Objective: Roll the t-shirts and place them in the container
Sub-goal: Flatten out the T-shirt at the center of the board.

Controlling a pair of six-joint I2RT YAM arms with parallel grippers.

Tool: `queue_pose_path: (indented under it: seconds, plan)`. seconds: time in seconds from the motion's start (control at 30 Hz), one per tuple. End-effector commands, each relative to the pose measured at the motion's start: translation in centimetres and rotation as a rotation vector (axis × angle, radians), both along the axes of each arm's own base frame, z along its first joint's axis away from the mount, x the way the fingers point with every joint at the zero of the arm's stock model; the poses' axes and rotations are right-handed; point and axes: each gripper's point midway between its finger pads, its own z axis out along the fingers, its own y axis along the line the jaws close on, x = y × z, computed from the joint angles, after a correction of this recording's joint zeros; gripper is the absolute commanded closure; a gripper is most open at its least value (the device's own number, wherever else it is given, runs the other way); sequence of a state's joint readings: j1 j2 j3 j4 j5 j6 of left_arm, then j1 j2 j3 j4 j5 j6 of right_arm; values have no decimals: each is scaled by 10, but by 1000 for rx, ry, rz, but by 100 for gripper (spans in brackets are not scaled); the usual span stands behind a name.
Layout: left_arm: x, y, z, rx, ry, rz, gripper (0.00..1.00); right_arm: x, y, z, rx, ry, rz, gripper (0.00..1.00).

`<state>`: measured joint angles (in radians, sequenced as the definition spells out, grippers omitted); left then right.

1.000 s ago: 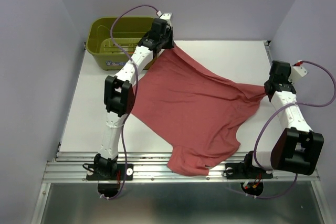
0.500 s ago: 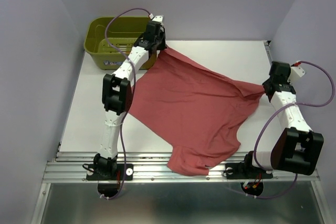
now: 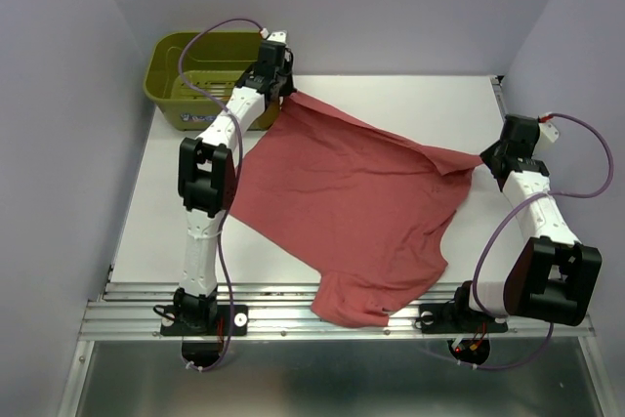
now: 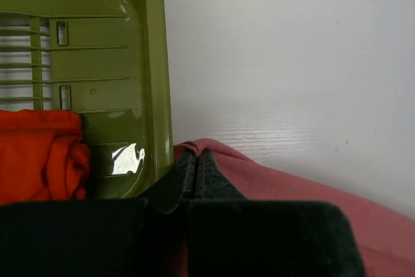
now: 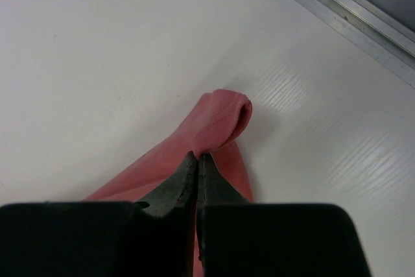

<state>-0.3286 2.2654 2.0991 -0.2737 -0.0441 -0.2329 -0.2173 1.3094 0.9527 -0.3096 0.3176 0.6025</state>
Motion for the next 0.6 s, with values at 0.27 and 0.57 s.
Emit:
queue_pose_path:
  seconds: [0.27,0.57]
  plan:
    - [19,-27,75,-126,-185,-93,100,-17,-32,25,-91,-42,-188,99]
    - [30,-42,90,-174,-227,-142,100,-2,-56,66,-175,-70,-238,99]
